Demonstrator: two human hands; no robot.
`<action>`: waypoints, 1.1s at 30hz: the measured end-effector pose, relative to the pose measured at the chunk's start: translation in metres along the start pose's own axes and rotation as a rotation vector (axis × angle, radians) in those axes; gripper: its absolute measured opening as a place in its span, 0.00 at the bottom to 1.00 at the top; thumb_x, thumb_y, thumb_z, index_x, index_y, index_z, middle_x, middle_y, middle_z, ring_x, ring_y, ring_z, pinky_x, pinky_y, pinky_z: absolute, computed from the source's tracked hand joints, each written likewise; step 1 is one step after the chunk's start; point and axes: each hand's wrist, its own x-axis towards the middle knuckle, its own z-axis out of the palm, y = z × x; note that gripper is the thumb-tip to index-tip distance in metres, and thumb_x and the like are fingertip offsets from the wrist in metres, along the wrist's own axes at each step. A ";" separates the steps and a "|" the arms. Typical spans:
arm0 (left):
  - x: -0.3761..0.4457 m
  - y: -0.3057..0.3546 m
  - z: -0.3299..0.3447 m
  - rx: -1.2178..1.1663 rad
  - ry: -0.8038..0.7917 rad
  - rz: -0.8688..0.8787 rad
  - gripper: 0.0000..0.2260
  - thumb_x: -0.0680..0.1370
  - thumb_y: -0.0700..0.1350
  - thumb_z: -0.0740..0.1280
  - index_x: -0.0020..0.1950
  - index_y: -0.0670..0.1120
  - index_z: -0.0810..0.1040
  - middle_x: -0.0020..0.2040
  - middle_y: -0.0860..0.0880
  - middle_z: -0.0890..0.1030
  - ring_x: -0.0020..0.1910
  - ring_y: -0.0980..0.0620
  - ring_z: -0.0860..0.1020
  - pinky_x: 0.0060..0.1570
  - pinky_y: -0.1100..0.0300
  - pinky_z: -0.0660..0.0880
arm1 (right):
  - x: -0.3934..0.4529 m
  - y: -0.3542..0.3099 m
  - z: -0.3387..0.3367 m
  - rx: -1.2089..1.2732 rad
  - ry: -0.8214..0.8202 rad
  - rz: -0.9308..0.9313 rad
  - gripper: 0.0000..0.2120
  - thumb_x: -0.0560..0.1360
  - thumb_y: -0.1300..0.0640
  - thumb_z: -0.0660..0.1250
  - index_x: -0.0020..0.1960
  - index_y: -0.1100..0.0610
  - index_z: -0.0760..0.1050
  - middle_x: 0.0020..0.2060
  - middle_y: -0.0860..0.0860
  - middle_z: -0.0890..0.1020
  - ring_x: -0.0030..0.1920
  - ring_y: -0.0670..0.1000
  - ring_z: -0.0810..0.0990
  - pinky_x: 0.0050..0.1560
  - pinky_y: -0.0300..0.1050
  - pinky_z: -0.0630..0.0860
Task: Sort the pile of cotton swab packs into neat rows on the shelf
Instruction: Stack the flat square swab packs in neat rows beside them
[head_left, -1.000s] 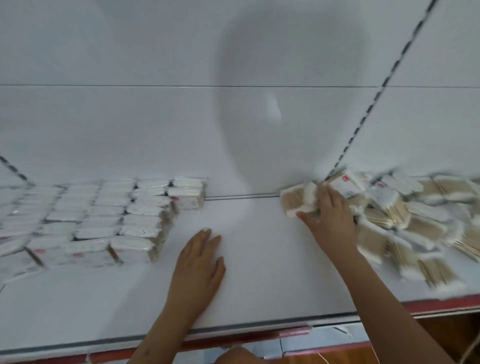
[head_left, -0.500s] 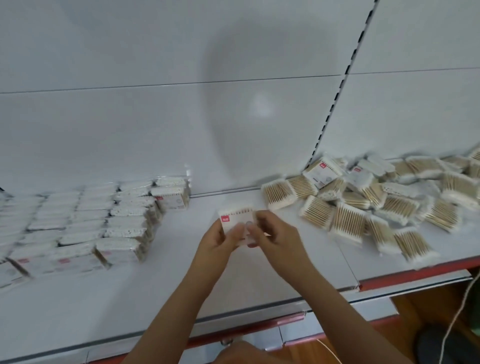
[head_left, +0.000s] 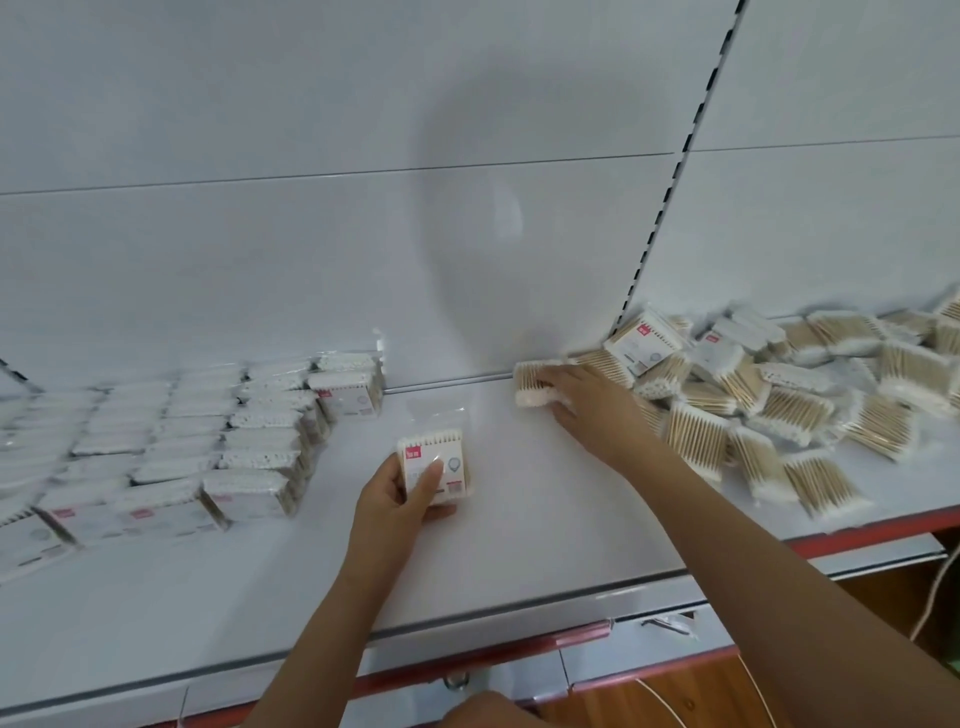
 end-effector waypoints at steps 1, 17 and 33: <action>0.000 0.000 -0.001 -0.007 0.005 0.002 0.08 0.81 0.42 0.67 0.59 0.44 0.81 0.51 0.48 0.86 0.49 0.49 0.85 0.42 0.59 0.82 | -0.004 -0.007 -0.002 0.063 0.031 0.038 0.17 0.77 0.58 0.67 0.66 0.53 0.76 0.58 0.50 0.81 0.56 0.53 0.79 0.49 0.46 0.75; 0.002 -0.008 -0.005 -0.142 0.066 0.002 0.11 0.82 0.42 0.65 0.64 0.48 0.75 0.59 0.50 0.83 0.57 0.53 0.83 0.52 0.58 0.81 | -0.038 -0.117 0.001 1.875 0.032 0.725 0.10 0.81 0.63 0.61 0.60 0.67 0.74 0.58 0.61 0.82 0.56 0.54 0.82 0.61 0.48 0.79; 0.006 -0.012 -0.013 -0.142 0.055 -0.014 0.18 0.75 0.48 0.72 0.64 0.51 0.75 0.59 0.52 0.84 0.60 0.51 0.81 0.63 0.48 0.76 | -0.043 -0.122 0.021 0.473 -0.221 0.401 0.14 0.76 0.41 0.67 0.49 0.52 0.76 0.42 0.45 0.80 0.41 0.42 0.78 0.43 0.38 0.72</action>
